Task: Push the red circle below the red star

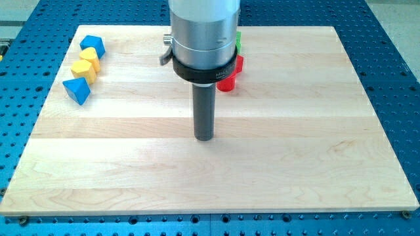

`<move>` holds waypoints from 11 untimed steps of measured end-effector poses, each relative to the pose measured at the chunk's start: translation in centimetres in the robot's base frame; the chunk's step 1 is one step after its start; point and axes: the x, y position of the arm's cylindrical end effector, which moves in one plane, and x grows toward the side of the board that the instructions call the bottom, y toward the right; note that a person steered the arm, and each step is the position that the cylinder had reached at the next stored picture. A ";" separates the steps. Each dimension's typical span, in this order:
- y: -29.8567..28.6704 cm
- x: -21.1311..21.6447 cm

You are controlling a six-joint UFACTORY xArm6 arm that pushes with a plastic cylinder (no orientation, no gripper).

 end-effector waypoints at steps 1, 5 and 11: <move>0.2 0.1; 1.7 0.6; 2.4 -3.0</move>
